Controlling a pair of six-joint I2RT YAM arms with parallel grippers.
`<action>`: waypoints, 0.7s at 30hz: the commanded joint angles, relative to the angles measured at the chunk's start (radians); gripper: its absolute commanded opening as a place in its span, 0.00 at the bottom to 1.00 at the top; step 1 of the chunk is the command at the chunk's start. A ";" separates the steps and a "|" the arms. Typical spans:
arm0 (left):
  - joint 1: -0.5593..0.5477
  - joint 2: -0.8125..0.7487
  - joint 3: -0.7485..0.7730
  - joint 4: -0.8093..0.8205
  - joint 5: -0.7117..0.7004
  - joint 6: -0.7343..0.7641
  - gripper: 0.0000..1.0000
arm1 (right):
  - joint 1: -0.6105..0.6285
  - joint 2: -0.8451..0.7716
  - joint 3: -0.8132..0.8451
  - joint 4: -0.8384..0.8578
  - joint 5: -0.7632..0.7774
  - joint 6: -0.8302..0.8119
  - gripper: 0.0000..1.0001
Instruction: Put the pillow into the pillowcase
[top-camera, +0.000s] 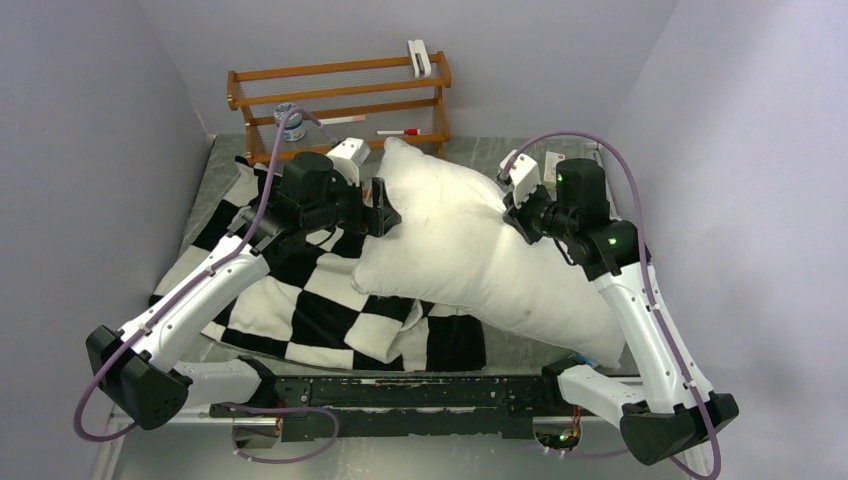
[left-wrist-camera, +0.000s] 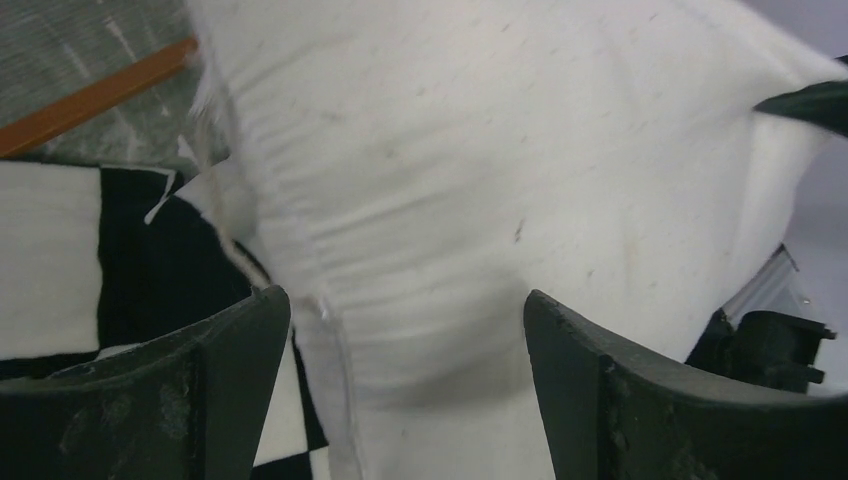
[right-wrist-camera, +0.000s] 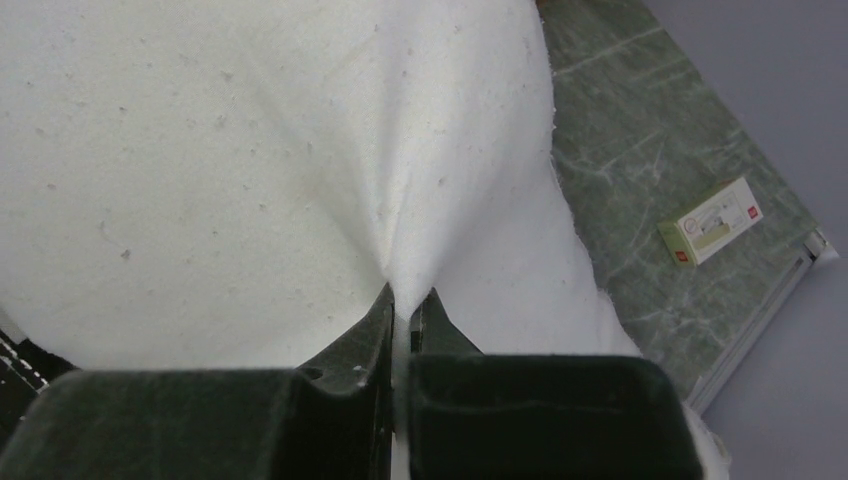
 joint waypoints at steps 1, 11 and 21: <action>0.003 -0.028 -0.033 -0.054 -0.068 0.032 0.91 | -0.005 -0.045 0.070 0.032 0.063 0.010 0.00; 0.002 0.012 -0.198 0.222 0.219 -0.028 0.72 | -0.005 -0.078 0.049 0.066 0.038 0.057 0.00; 0.002 0.021 -0.275 0.380 0.286 -0.016 0.05 | -0.004 -0.034 -0.044 0.195 -0.101 0.253 0.46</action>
